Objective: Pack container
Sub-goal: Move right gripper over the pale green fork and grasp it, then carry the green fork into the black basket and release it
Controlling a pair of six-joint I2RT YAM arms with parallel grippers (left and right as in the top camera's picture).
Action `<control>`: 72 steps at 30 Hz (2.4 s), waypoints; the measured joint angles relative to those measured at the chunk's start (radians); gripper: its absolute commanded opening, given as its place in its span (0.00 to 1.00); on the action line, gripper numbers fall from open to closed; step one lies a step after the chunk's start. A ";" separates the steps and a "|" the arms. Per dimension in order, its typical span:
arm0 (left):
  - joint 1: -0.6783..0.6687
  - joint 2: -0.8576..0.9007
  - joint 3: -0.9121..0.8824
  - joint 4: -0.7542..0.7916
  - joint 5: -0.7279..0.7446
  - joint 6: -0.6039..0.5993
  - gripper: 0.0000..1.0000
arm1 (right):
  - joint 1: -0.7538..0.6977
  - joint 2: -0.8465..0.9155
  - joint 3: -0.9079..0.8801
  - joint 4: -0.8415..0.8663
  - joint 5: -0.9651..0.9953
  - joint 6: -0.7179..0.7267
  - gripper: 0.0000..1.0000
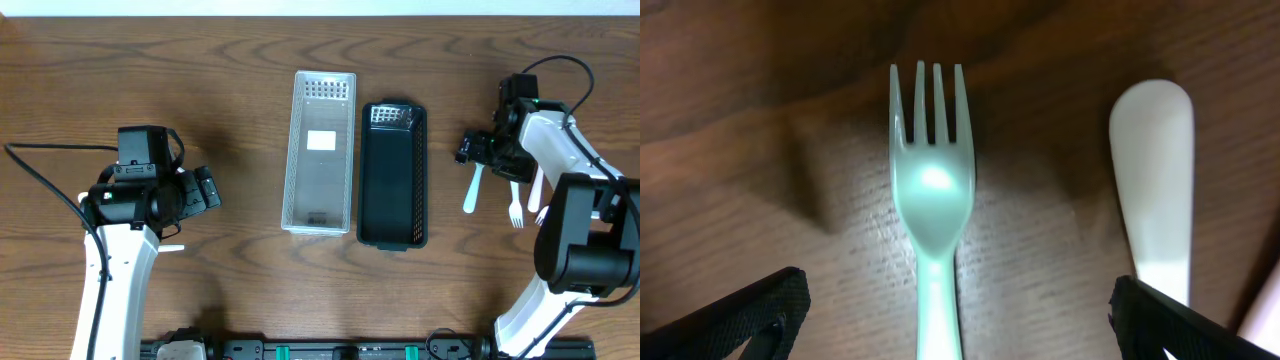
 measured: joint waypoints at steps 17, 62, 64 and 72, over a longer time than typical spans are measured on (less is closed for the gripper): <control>0.000 0.000 0.000 0.001 0.000 0.000 0.98 | 0.018 0.055 0.004 0.016 -0.014 0.004 0.85; 0.000 0.000 0.000 0.005 0.000 0.000 0.98 | 0.030 0.040 0.110 -0.053 -0.068 -0.017 0.01; 0.000 0.000 0.000 0.006 0.000 0.000 0.98 | 0.056 -0.001 0.166 -0.087 -0.082 -0.028 0.01; 0.000 0.001 0.000 0.008 0.000 0.000 0.98 | 0.292 -0.227 0.310 -0.125 -0.096 -0.026 0.01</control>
